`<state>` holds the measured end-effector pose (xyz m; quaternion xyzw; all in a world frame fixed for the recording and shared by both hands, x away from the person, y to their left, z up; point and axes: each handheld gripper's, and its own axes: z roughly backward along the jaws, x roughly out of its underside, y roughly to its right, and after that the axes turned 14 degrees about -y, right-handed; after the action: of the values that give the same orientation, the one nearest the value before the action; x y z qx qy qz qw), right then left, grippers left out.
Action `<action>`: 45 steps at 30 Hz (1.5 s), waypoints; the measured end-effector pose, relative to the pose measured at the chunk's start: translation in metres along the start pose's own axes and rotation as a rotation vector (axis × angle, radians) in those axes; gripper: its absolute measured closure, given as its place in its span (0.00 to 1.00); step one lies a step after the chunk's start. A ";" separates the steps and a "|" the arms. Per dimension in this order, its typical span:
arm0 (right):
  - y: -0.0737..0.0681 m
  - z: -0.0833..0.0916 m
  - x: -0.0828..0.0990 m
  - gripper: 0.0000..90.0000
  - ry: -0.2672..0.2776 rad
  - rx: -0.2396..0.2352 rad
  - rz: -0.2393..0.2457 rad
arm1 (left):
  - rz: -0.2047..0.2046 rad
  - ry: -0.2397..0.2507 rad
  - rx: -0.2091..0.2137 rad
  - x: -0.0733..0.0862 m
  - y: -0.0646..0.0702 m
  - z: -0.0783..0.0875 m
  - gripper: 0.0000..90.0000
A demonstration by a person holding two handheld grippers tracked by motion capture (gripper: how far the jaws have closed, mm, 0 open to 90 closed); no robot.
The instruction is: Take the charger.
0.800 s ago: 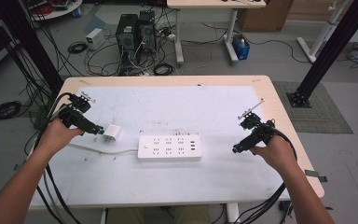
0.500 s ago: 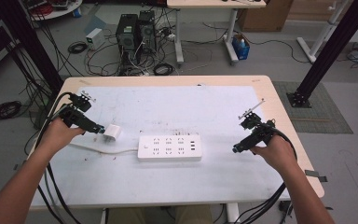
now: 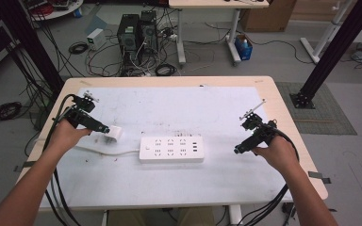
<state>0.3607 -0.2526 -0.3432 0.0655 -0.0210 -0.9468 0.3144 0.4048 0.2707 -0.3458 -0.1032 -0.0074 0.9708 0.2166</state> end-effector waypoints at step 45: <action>0.002 -0.009 -0.001 0.02 -0.020 -0.008 0.000 | 0.047 -0.063 0.061 -0.018 0.024 -0.075 0.35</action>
<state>0.3645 -0.2536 -0.3516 0.0549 -0.0205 -0.9474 0.3145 0.4264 0.2394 -0.4170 -0.0660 0.0178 0.9782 0.1963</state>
